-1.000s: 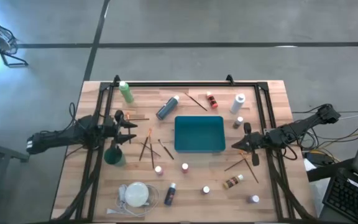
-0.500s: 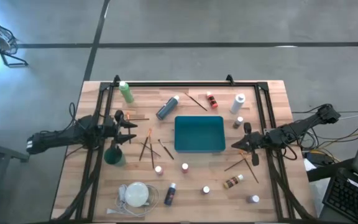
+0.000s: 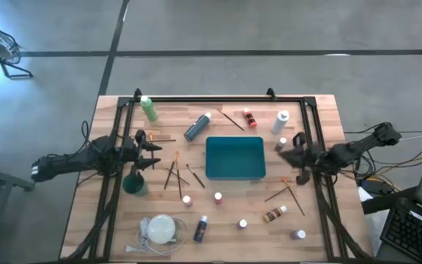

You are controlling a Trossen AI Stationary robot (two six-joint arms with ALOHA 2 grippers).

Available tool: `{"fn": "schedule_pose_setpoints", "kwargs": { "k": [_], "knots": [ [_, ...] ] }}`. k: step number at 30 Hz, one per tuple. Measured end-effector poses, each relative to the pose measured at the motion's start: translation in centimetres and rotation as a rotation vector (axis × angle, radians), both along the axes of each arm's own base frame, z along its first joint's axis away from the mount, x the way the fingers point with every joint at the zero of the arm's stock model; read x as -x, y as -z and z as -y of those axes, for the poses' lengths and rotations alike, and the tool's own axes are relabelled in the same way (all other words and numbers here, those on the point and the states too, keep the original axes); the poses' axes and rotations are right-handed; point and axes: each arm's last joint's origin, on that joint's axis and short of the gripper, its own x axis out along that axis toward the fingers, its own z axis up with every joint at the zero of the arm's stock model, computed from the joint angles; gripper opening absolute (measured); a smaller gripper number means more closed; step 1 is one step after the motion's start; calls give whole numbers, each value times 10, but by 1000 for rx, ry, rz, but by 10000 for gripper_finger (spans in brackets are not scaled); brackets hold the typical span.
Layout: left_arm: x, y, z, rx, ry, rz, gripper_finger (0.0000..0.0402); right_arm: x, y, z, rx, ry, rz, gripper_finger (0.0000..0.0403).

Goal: Pick & Place Paint Supplies
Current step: Put the white paint bottle into the blue bin

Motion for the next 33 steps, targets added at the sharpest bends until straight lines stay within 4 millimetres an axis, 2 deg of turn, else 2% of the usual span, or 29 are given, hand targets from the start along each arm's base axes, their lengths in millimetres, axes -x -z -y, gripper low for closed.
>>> {"fn": "schedule_pose_setpoints", "kwargs": {
  "k": [7, 10, 12, 16, 22, 28, 33],
  "knots": [
    [0, 0, 0, 0, 0, 0, 227, 31, -45, 18, -294, 128, 533, 8],
    [0, 0, 0, 0, 0, -1, 227, 46, -54, 24, -339, 161, 696, 8],
    [0, 0, 0, 0, 0, 0, 227, 52, -58, 27, -325, 200, 745, 8],
    [0, 0, 0, 0, 0, 0, 227, 54, -75, 28, -211, 275, 690, 8],
    [0, 0, 0, 6, 0, 0, 227, 53, -117, 30, -78, 375, 455, 8],
    [0, 0, 0, 6, 0, 0, 227, 67, -158, 39, -63, 439, 197, 8],
    [0, 0, -2, 24, -65, 2, 227, 77, -181, 46, -125, 484, 79, 9]
  ]
}}
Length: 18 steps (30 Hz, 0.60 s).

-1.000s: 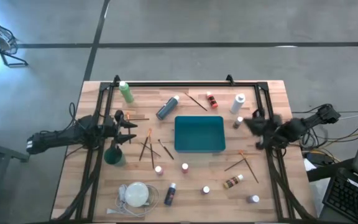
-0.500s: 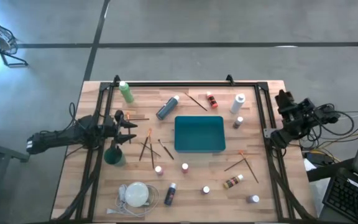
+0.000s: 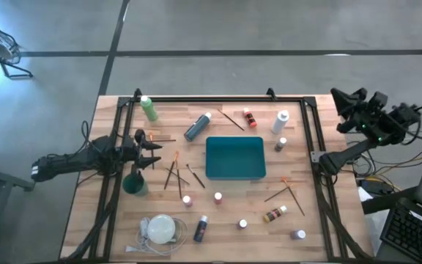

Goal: Pick & Place Paint Supplies
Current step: Put the white paint bottle into the blue bin

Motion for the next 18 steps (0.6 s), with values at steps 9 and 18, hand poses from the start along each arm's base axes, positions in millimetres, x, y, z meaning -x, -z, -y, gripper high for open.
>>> {"fn": "schedule_pose_setpoints", "kwargs": {
  "k": [9, 18],
  "knots": [
    [1, 0, -5, 13, -191, 2, 227, -31, -34, -12, -18, 191, -187, 8],
    [3, -1, -10, 14, -352, 7, 227, -61, -65, -25, -16, 333, -311, 9]
  ]
}}
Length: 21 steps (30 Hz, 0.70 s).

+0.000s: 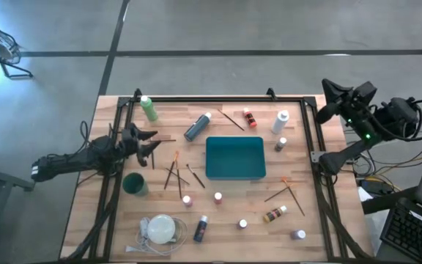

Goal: Pick & Place Paint Supplies
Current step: Put the white paint bottle into the blue bin

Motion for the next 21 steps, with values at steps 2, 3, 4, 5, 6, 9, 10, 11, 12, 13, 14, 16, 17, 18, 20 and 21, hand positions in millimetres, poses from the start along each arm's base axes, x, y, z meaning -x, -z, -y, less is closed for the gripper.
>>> {"fn": "schedule_pose_setpoints", "kwargs": {
  "k": [2, 3, 4, 5, 6, 9, 10, 11, 12, 13, 14, 16, 17, 18, 20, 21],
  "knots": [
    [0, 0, -1, 1, -39, 1, 227, -1, -6, 0, -11, -1, 19, 9],
    [1, 0, -2, 1, -58, 2, 227, -1, -8, 0, -13, -1, 21, 9],
    [1, 0, -2, 2, -78, 3, 227, -1, -10, 0, -15, -1, 26, 9],
    [1, 0, -2, 2, -97, 3, 227, 0, -13, 0, -17, -1, 30, 9],
    [2, 0, -3, 3, -117, 4, 227, 1, -15, 1, -19, -1, 34, 9],
    [3, -1, -4, 5, -172, 4, 227, 6, -20, 3, -25, -1, 47, 9],
    [3, -1, -5, 6, -189, 4, 227, 7, -22, 3, -23, -1, 45, 9],
    [3, -1, -5, 6, -203, 4, 227, 8, -23, 4, -21, 0, 43, 9],
    [3, -1, -5, 7, -210, 3, 227, 9, -25, 4, -19, 1, 42, 9],
    [3, -1, -5, 7, -211, 3, 227, 10, -26, 5, -17, 2, 40, 9],
    [3, -1, -5, 7, -211, 3, 227, 11, -28, 5, -14, 3, 37, 9],
    [3, -1, -5, 7, -211, 2, 227, 12, -31, 5, -5, 6, 23, 9],
    [3, -1, -5, 6, -211, 2, 227, 12, -33, 6, -3, 16, 12, 9],
    [3, 0, -5, 5, -211, 1, 227, 13, -34, 6, -9, 37, 2, 9],
    [3, 0, -5, 2, -211, -2, 227, 14, -37, 7, -20, 75, -16, 9],
    [3, 0, -5, 2, -211, -2, 227, 14, -39, 7, -23, 80, -16, 9]
  ]
}}
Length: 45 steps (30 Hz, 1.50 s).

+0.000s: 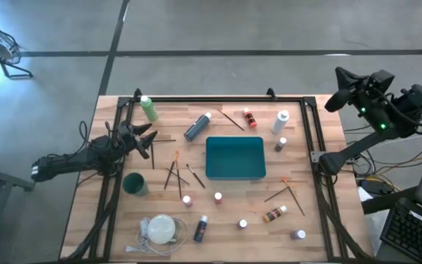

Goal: Pick & Place Paint Supplies
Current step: Put the white paint bottle into the blue bin

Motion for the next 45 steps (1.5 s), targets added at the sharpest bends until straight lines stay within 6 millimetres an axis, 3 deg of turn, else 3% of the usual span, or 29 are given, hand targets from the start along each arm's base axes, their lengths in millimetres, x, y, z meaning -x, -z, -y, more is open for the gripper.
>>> {"fn": "schedule_pose_setpoints", "kwargs": {
  "k": [8, 14, 19, 25, 29, 35, 42, 45],
  "knots": [
    [0, 0, 0, 0, 0, -1, 227, -8, -11, -4, 15, 12, -39, 9],
    [0, 0, 0, 0, 1, -2, 227, -42, -11, -16, 72, -71, -34, 9],
    [0, 0, 0, -1, 0, -3, 227, -85, -5, -22, 136, -275, 31, 9],
    [0, 0, 0, -1, 1, -4, 227, -142, -5, 1, 195, -466, 38, 9],
    [0, 0, 0, -1, 1, -4, 227, -161, -20, 26, 166, -472, -29, 9],
    [0, 1, 0, -1, 1, -4, 227, -162, -30, 45, -27, -424, -298, 9],
    [0, 1, 0, -1, 1, -4, 227, -121, -18, 44, -380, -277, -573, 9],
    [0, 1, 0, -1, 1, -5, 227, -113, -16, 44, -442, -242, -584, 14]
  ]
}}
